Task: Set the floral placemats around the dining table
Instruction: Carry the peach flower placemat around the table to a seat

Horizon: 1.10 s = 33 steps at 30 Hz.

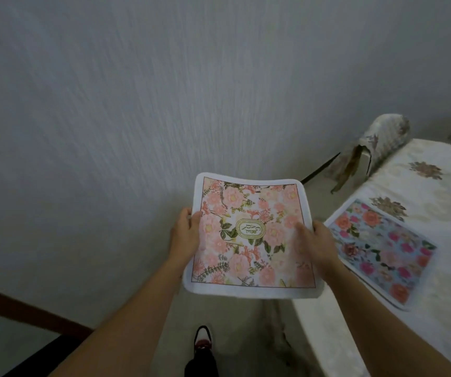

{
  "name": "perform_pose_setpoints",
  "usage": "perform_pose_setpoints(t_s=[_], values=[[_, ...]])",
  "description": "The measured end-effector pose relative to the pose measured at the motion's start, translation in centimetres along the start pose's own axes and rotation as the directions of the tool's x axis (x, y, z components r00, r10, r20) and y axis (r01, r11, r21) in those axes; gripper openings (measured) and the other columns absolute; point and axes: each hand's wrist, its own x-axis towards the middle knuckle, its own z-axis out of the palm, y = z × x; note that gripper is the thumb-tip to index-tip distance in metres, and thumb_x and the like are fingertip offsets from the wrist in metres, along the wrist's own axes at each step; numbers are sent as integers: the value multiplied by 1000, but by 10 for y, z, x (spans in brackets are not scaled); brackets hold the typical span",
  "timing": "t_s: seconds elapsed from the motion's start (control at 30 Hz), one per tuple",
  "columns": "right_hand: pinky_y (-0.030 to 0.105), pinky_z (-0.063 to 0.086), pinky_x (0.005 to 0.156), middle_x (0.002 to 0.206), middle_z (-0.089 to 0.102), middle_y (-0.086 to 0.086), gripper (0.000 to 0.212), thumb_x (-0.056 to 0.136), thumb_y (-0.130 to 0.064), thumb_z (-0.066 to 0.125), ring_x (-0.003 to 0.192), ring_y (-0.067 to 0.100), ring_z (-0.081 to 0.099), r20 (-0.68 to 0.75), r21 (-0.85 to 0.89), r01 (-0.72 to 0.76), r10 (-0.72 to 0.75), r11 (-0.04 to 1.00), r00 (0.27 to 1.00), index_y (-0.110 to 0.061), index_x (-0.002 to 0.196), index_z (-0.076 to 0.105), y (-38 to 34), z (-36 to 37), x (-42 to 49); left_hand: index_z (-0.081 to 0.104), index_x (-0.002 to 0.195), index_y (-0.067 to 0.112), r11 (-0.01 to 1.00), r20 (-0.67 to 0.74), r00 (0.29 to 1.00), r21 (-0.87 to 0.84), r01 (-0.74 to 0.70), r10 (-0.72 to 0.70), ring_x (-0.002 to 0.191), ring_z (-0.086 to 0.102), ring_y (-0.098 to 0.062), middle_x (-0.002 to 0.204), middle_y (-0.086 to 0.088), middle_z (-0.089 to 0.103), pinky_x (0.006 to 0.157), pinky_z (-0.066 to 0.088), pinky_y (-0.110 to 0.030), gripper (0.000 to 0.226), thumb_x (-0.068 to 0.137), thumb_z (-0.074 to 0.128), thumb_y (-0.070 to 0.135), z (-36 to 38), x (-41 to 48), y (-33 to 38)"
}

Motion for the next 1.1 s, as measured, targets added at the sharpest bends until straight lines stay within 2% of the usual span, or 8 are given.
perform_pose_setpoints(t_s=[0.1, 0.27, 0.4, 0.63, 0.7, 0.83, 0.97, 1.1], values=[[38, 59, 69, 100, 69, 4, 28, 99, -36, 51, 86, 21, 68, -46, 0, -31, 31, 1000, 998, -13, 113, 60, -17, 29, 40, 53, 103, 12, 1000, 50, 999, 12, -7, 7, 76, 63, -15, 86, 0, 65, 60, 50, -29, 23, 104, 42, 32, 0, 61, 1], [44, 60, 76, 99, 70, 2, 37, 95, -45, 55, 87, 23, 69, -93, 16, -103, 104, 995, 990, -14, 114, 62, -52, 75, 94, 52, 101, 14, 998, 119, 992, 34, -46, 41, 68, 62, -10, 82, 2, 64, 54, 47, -25, 21, 105, 41, 32, -2, 155, 6], [43, 59, 80, 105, 69, 3, 32, 97, -37, 53, 92, 23, 68, -149, 45, -144, 149, 989, 978, -14, 119, 59, -64, 94, 127, 52, 102, 16, 993, 188, 979, 73, -93, 78, 70, 64, -14, 83, 1, 65, 57, 50, -29, 21, 104, 41, 34, 13, 211, 12], [35, 57, 70, 109, 69, 4, 40, 98, -41, 52, 92, 22, 68, -237, 59, -183, 192, 981, 952, -13, 125, 58, -67, 88, 171, 50, 99, 14, 989, 297, 948, 58, -137, 114, 69, 63, -17, 79, 0, 63, 58, 50, -32, 23, 104, 41, 34, 48, 272, 25], [38, 58, 72, 109, 69, 4, 40, 97, -42, 51, 92, 23, 68, -256, 56, -191, 199, 980, 946, -13, 124, 58, -69, 84, 185, 50, 98, 14, 988, 310, 943, 54, -144, 121, 66, 62, -15, 78, 1, 62, 55, 48, -29, 22, 104, 41, 34, 60, 287, 30], [45, 60, 79, 107, 70, 4, 40, 96, -42, 54, 91, 25, 69, -260, 102, -200, 220, 974, 940, -12, 122, 60, -75, 73, 223, 52, 101, 13, 990, 336, 934, 29, -139, 121, 70, 66, -20, 82, -3, 65, 60, 55, -36, 25, 104, 41, 35, 88, 320, 42], [43, 59, 78, 106, 68, 6, 38, 98, -41, 54, 91, 25, 68, -292, 116, -170, 197, 979, 936, -11, 121, 59, -78, 57, 276, 52, 104, 12, 991, 361, 923, -11, -136, 131, 72, 65, -18, 86, -5, 66, 58, 53, -30, 24, 104, 41, 33, 130, 358, 65], [47, 60, 79, 105, 69, 5, 38, 97, -42, 53, 90, 24, 69, -308, 135, -148, 183, 980, 934, -14, 122, 58, -77, 36, 349, 52, 100, 12, 984, 336, 928, 16, -177, 162, 78, 65, -21, 91, -7, 65, 62, 52, -34, 24, 103, 43, 34, 191, 407, 90]])
